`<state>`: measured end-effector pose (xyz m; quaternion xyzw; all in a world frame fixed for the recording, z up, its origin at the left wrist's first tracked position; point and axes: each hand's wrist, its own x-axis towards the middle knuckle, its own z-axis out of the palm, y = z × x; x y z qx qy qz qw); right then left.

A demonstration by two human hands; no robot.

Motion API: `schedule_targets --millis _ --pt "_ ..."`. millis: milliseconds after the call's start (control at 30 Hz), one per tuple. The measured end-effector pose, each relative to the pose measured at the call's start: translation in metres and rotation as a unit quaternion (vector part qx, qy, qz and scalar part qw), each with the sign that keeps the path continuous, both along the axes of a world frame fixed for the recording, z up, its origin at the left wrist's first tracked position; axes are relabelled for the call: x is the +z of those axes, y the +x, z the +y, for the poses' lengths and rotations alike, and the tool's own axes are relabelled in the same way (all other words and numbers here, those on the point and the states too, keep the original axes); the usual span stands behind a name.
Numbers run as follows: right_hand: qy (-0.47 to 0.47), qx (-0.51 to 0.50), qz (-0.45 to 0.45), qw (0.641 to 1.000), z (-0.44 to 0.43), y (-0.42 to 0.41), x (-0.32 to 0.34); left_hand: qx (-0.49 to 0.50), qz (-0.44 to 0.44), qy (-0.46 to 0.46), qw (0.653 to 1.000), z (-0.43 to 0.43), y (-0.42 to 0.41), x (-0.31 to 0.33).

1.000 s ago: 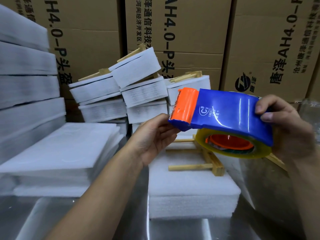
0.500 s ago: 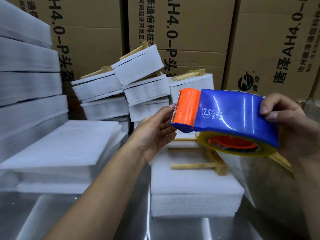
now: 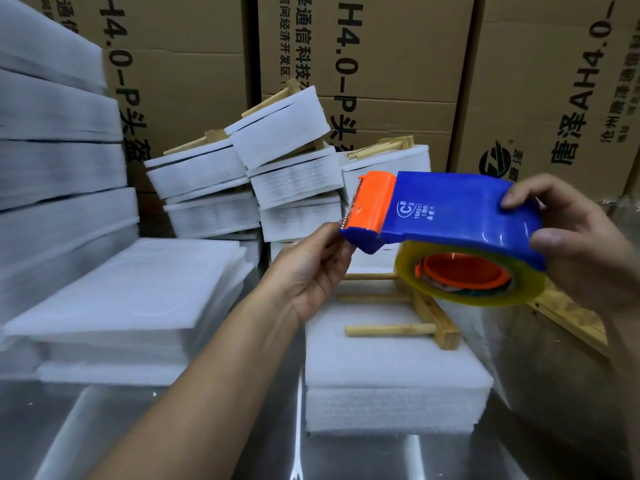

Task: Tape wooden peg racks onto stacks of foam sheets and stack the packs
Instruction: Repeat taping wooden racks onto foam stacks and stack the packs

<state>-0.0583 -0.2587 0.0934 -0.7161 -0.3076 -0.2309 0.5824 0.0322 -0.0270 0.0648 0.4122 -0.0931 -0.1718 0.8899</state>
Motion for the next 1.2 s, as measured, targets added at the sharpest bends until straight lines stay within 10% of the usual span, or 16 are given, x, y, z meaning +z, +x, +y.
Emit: schedule_targets --millis 400,833,1200 --pt "-0.188 -0.212 -0.024 0.959 0.000 0.001 -0.002 -0.049 0.085 0.006 0.995 -0.006 0.000 -0.006" --pt "-0.170 -0.124 0.206 0.956 -0.022 0.012 -0.018 -0.051 0.013 0.036 0.998 -0.014 -0.003 -0.011" --pt "-0.097 -0.040 0.036 0.994 -0.001 0.012 0.033 0.040 -0.043 0.006 0.998 0.009 -0.003 0.012"
